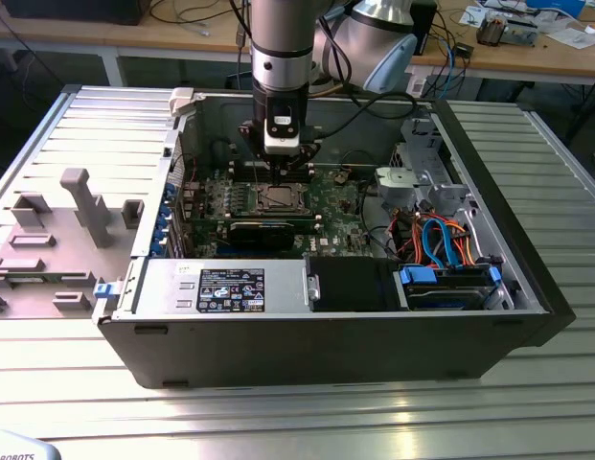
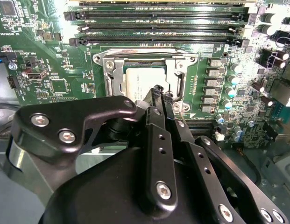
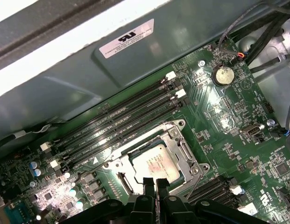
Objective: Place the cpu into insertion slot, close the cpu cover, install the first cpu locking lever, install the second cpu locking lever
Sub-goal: 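Install the first cpu locking lever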
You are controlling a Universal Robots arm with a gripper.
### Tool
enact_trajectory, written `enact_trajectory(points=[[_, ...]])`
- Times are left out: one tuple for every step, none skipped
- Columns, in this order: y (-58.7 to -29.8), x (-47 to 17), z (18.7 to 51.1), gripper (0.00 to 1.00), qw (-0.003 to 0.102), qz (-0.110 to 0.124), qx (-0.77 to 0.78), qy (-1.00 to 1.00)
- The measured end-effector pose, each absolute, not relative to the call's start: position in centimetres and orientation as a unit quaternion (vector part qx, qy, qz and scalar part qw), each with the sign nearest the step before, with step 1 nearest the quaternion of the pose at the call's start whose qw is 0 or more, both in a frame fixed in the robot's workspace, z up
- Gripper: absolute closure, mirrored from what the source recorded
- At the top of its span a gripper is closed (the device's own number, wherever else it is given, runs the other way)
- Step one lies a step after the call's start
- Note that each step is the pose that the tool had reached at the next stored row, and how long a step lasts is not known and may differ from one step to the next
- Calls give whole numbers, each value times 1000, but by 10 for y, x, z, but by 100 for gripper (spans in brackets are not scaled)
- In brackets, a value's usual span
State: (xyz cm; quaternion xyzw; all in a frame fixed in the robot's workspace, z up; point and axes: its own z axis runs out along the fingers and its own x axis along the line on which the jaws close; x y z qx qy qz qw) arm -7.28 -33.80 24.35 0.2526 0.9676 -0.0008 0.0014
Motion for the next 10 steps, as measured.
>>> enact_trajectory(points=[[-338, -73, 244, 84, 1, -1, 252, 968], [-338, -73, 244, 84, 1, -1, 252, 968], [-338, -73, 244, 84, 1, -1, 252, 968], [-338, -73, 244, 84, 1, -1, 251, 968], [-338, -73, 244, 84, 1, -1, 251, 968], [-338, -73, 244, 84, 1, -1, 251, 968], [-338, -73, 244, 84, 1, -1, 251, 968], [-338, -73, 244, 84, 1, -1, 250, 968], [-338, -73, 244, 84, 1, -1, 250, 968], [-338, -73, 244, 84, 1, -1, 250, 968]])
